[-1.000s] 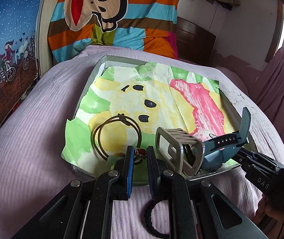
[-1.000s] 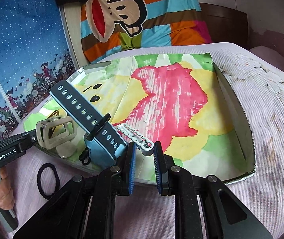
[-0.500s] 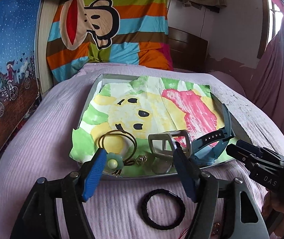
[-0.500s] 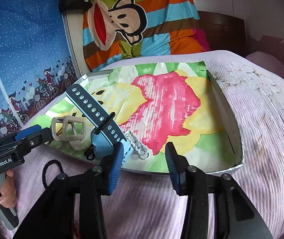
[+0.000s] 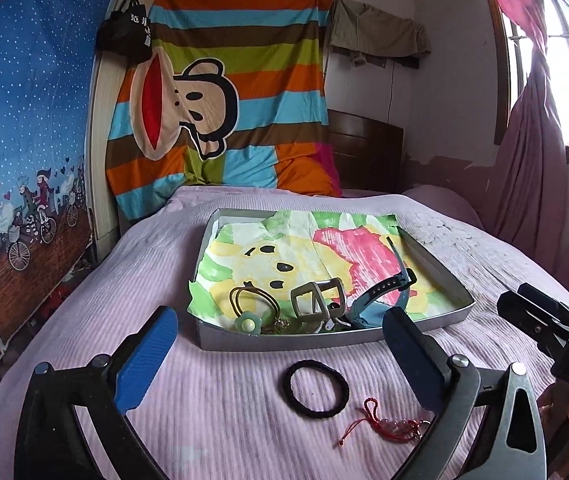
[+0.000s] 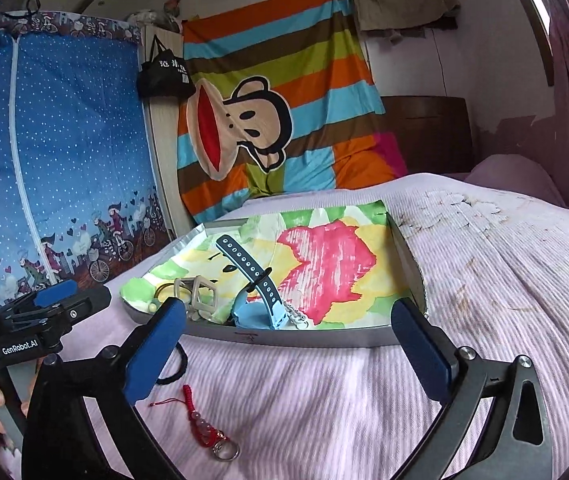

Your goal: Organize jewelry

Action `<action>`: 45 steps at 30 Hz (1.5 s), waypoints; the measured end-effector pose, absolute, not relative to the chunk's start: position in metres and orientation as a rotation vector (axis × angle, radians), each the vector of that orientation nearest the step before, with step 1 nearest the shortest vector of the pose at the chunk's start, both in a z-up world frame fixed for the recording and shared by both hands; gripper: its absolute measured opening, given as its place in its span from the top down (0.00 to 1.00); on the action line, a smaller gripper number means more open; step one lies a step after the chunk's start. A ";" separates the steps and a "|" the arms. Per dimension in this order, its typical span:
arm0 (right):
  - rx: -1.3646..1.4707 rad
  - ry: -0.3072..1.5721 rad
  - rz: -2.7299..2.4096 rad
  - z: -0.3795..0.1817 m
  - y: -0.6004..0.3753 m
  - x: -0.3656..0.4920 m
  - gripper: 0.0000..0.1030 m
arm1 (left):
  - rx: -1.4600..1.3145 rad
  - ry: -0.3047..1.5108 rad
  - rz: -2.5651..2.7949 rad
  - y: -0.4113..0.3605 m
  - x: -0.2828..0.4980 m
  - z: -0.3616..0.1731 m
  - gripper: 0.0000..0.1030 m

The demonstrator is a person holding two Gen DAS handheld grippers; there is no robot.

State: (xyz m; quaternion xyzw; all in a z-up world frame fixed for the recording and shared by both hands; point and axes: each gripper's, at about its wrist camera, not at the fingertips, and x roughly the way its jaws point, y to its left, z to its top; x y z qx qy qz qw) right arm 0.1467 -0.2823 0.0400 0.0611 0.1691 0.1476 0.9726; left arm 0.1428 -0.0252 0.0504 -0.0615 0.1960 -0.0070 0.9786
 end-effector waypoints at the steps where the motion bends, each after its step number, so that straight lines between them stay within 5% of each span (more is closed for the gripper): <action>1: 0.126 0.335 0.299 0.041 -0.283 0.141 0.01 | -0.118 0.389 -0.017 -0.026 0.138 0.051 0.00; 40: -0.054 0.572 0.412 -0.018 -0.267 0.122 0.02 | -0.114 0.547 -0.119 -0.021 0.113 0.004 0.00; 43: -0.068 0.584 0.427 -0.021 -0.263 0.122 0.07 | -0.108 0.567 -0.141 -0.024 0.116 0.000 0.05; 45: -0.085 0.595 0.442 -0.023 -0.259 0.122 0.22 | -0.102 0.578 -0.161 -0.027 0.117 -0.001 0.09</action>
